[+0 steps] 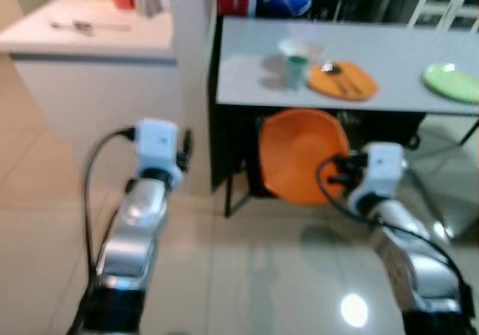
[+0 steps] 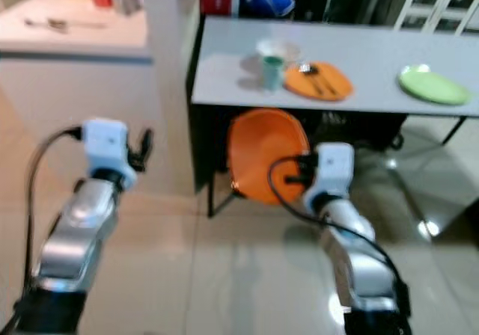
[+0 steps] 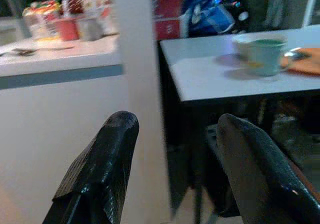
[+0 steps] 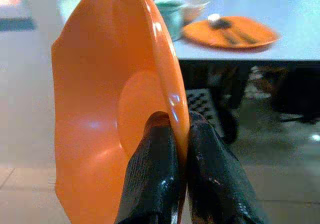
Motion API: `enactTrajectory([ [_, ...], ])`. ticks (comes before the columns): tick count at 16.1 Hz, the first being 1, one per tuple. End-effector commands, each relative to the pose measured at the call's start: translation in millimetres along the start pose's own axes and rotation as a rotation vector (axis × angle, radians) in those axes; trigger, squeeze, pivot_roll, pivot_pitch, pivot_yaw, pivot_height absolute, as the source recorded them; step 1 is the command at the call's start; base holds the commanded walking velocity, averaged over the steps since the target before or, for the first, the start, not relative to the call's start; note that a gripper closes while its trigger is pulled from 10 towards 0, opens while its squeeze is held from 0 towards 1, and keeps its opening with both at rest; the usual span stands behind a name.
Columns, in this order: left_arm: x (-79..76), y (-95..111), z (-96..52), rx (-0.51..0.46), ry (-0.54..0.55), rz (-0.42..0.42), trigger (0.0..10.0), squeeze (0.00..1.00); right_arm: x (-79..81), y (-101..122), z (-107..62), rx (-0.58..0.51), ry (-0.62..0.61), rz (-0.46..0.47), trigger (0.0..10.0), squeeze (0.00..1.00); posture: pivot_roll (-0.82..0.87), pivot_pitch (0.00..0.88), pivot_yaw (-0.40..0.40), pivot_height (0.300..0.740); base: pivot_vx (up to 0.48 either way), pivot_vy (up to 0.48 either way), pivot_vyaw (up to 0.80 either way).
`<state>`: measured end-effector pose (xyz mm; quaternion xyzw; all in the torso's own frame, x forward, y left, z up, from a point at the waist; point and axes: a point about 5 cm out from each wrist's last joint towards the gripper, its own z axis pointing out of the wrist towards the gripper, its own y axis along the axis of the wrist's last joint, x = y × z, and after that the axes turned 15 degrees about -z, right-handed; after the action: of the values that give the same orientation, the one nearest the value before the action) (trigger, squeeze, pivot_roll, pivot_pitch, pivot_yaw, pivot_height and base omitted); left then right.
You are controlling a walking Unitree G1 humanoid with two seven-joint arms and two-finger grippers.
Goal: Setting the table
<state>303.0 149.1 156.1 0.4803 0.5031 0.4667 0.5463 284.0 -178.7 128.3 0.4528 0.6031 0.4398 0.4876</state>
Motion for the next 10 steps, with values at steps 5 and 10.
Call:
enactTrajectory([
  [5, 8.1, 5.0, -0.8, -0.019, 0.032, 0.019, 10.0, 0.00, 7.5, 13.2, 3.3, -0.067, 0.015, 0.004, 10.0, 0.00, -0.01, 0.000, -0.043, 0.740, 0.000, -0.398, 0.00],
  [10, 7.4, 5.1, 1.1, -0.016, 0.032, 0.019, 10.0, 0.00, 6.0, 14.4, 2.0, -0.074, 0.010, 0.013, 10.0, 0.00, -0.02, 0.000, -0.036, 0.740, 0.000, -0.407, 0.00],
])
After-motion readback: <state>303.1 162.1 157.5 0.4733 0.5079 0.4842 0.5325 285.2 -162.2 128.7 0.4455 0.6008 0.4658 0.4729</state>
